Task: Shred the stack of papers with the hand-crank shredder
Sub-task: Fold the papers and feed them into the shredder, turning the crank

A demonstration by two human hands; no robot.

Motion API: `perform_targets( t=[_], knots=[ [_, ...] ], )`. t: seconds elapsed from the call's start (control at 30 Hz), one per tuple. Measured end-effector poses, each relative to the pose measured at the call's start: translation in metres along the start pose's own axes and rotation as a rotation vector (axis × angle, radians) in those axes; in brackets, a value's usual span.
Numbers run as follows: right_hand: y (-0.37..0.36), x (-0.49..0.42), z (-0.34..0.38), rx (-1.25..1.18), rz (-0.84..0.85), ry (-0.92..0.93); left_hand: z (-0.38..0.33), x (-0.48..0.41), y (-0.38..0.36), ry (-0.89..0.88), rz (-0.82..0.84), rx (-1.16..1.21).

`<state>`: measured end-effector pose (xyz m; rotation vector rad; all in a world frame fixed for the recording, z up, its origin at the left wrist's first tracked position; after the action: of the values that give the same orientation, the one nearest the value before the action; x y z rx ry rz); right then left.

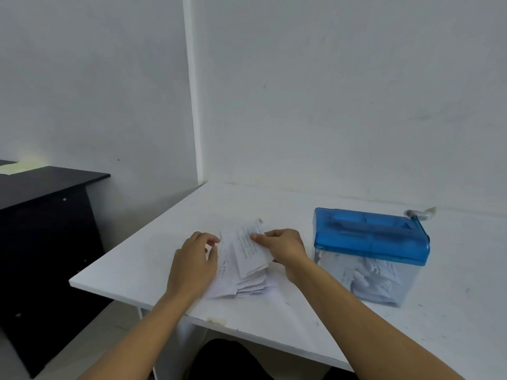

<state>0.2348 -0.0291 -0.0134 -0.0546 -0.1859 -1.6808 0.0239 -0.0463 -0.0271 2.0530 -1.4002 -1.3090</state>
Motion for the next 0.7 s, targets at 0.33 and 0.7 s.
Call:
perform_targets(
  t=[0.33,0.7],
  knots=[
    [-0.009,-0.002,0.015,-0.096,0.001,0.041,-0.026,-0.028,-0.006,0.481,0.316,0.783],
    [-0.013,0.0,0.016,-0.23,0.06,-0.01,-0.016,-0.006,-0.008,0.648,0.261,1.062]
  ],
)
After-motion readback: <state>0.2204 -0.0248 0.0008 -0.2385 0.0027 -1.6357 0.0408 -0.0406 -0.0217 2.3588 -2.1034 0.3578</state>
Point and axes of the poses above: each hand's wrist, its own x-axis away from the middle knuckle, its own y-axis out of the back of the hand, z = x × y, the point moved 6 cm from there along -x, towards the middle knuckle, and after that the axes turned 5 degrees about -x, right-handed, at the moved point
